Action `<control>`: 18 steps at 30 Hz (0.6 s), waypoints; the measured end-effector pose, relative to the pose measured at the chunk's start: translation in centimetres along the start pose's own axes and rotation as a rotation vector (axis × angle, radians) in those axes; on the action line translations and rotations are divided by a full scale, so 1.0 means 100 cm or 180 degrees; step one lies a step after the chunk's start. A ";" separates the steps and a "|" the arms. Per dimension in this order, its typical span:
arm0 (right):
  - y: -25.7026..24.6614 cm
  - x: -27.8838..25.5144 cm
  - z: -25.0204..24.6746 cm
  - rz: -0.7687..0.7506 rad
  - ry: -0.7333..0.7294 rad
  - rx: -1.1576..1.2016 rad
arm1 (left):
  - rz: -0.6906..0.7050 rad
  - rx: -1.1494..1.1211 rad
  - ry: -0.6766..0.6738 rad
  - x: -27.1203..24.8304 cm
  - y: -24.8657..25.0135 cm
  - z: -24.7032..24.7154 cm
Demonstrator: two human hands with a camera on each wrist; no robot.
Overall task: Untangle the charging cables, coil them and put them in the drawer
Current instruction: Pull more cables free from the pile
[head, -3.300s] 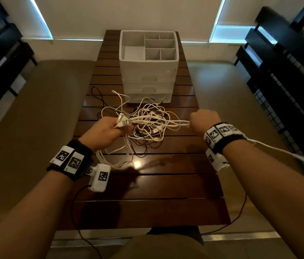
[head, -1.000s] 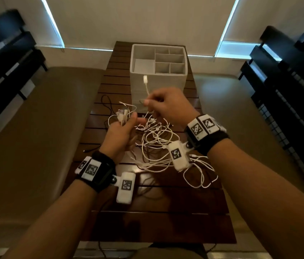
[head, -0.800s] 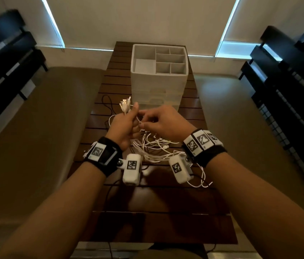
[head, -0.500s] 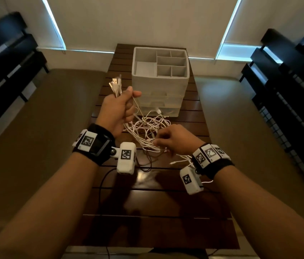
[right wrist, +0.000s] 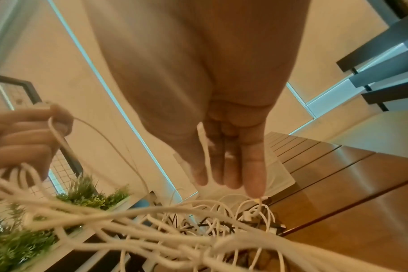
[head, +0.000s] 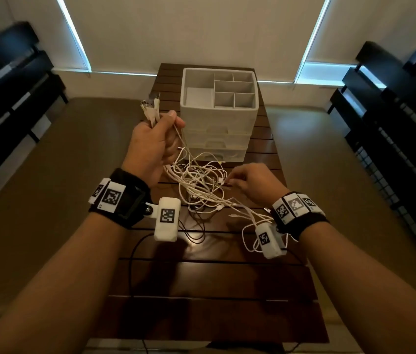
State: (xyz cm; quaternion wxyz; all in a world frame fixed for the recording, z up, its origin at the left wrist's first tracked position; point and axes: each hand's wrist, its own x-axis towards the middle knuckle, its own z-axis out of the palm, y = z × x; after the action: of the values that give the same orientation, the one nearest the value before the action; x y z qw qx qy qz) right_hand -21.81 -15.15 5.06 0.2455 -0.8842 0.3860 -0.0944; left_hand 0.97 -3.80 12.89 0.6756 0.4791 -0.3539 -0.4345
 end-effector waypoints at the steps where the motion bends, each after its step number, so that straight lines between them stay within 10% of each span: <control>1: 0.000 0.003 -0.002 0.0078 0.0089 -0.0045 | -0.0045 0.0010 0.0004 -0.002 0.000 -0.002; 4: 0.006 0.008 -0.001 0.0359 -0.0023 -0.0166 | -0.0164 -0.0063 0.0026 -0.012 -0.006 -0.008; 8: -0.009 -0.003 0.019 0.0325 -0.1380 0.1283 | -0.0190 -0.0193 0.0037 -0.017 -0.012 -0.010; 18: 0.020 -0.001 0.035 0.0287 -0.1374 0.0126 | -0.0146 -0.0572 0.0023 -0.021 -0.002 -0.019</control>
State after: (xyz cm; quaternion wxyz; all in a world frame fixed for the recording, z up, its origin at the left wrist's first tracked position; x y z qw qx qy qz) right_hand -21.92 -15.00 1.04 0.3438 -0.8608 0.3616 0.1006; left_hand 1.85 -1.25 12.00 0.7070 0.4261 -0.2999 -0.4781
